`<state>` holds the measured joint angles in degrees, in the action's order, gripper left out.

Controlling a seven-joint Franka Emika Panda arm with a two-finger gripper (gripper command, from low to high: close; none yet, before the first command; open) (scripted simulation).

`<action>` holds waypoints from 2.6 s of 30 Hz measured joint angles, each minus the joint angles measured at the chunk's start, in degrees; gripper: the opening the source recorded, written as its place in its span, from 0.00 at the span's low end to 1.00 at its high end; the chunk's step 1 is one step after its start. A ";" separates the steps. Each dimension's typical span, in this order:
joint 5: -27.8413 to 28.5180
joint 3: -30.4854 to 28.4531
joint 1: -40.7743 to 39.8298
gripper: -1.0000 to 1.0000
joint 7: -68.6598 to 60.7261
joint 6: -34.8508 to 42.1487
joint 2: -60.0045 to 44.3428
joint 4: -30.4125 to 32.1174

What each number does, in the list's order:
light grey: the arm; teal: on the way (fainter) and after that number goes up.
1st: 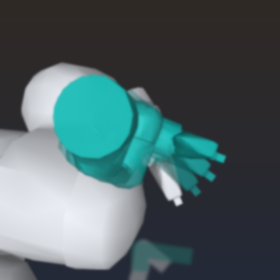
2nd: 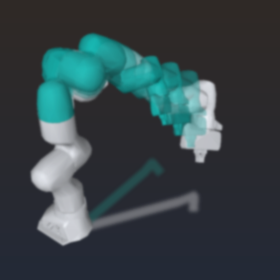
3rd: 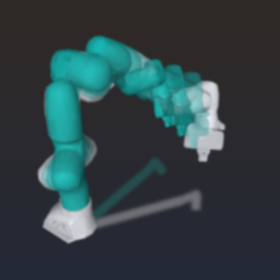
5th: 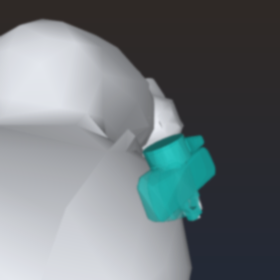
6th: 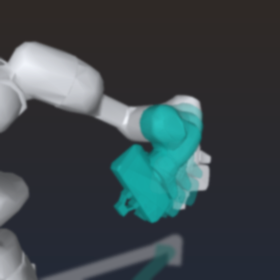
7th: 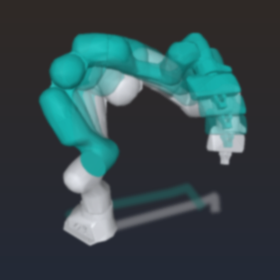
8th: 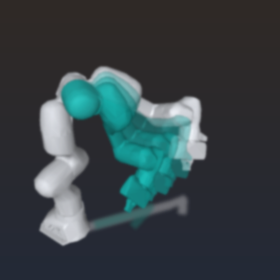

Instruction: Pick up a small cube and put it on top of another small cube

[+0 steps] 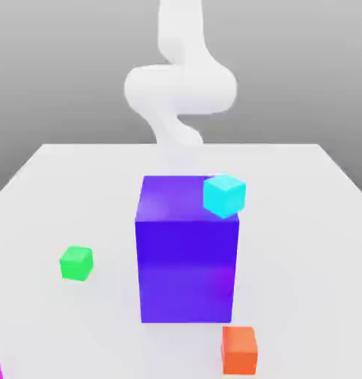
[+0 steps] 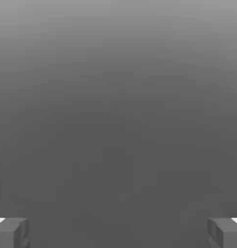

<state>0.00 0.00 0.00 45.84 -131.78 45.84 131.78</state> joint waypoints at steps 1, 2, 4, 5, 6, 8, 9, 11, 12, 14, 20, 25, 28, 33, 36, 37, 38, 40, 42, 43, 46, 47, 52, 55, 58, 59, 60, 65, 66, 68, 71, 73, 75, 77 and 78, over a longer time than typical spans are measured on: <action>0.00 0.00 0.00 0.50 0.00 0.00 0.00 0.00; 0.00 0.00 0.00 0.50 0.00 0.00 0.00 0.00; 0.00 0.00 0.00 0.50 0.00 0.00 0.00 0.00; -1.52 -3.16 1.75 0.50 -4.16 -0.78 -3.95 0.03; -1.52 -3.16 1.75 0.50 -4.16 -0.78 -3.95 0.03; -1.52 -3.16 1.75 0.50 -4.16 -0.78 -3.95 0.03; -1.52 -3.16 1.75 0.50 -4.16 -0.78 -3.95 0.03; -1.52 -3.16 1.75 0.50 -4.16 -0.78 -3.95 0.03; -1.52 -3.16 1.75 0.50 -4.16 -0.78 -3.95 0.03; -2.76 -5.61 2.84 0.50 -7.67 -1.89 -6.68 0.89; -12.30 -20.99 9.74 0.50 -30.85 -5.44 -26.11 0.56; -23.96 -26.36 8.14 0.50 -52.45 -4.90 -45.78 -4.40; -28.00 -25.80 3.50 0.50 -63.37 -5.23 -57.30 -7.82; -27.97 -25.51 -1.47 0.50 -73.93 -8.41 -68.56 -10.38; -26.11 -26.20 -3.01 0.50 -77.68 -10.72 -72.30 -10.88; -25.30 -26.53 -3.44 0.50 -78.80 -11.55 -73.41 -11.02; -24.41 -26.93 -3.79 0.50 -79.87 -12.38 -74.46 -11.16; -23.79 -27.17 -4.35 0.50 -80.71 -13.15 -76.41 -11.46; -23.85 -27.05 -4.71 0.50 -80.89 -13.43 -77.72 -11.69; -23.97 -26.89 -5.00 0.50 -81.03 -13.68 -78.75 -11.89; -24.23 -26.33 -5.60 0.50 -81.18 -14.20 -80.20 -12.21; -24.58 -25.93 -5.98 0.50 -81.43 -14.65 -81.20 -12.45; -26.41 -24.13 -7.21 0.50 -82.76 -16.73 -83.74 -13.25; -27.69 -22.75 -8.01 0.50 -83.79 -18.35 -84.31 -13.62; -28.47 -21.96 -8.44 0.00 -84.43 -19.30 -84.42 -13.80; -28.47 -21.96 -8.44 0.00 -84.43 -19.28 -84.42 -13.80; -28.47 -21.96 -8.44 0.00 -84.43 -19.24 -84.42 -13.80; -28.16 -22.35 -8.22 0.00 -84.16 -18.72 -84.42 -13.73; -27.79 -22.77 -7.97 0.00 -83.85 -18.24 -84.36 -13.63; -26.98 -23.65 -7.47 0.00 -83.21 -17.23 -84.06 -13.40; -25.86 -24.87 -6.73 0.00 -82.35 -15.83 -83.19 -13.01; -25.23 -25.59 -6.25 0.00 -81.89 -15.04 -82.32 -12.73; -24.70 -26.21 -5.76 0.00 -81.54 -14.39 -81.23 -12.43; -24.27 -26.73 -5.27 0.00 -81.29 -13.86 -79.92 -12.13; -24.10 -26.95 -5.03 0.00 -81.21 -13.65 -79.18 -11.97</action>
<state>-24.09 -26.95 -5.03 -35.37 -145.43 -33.35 119.81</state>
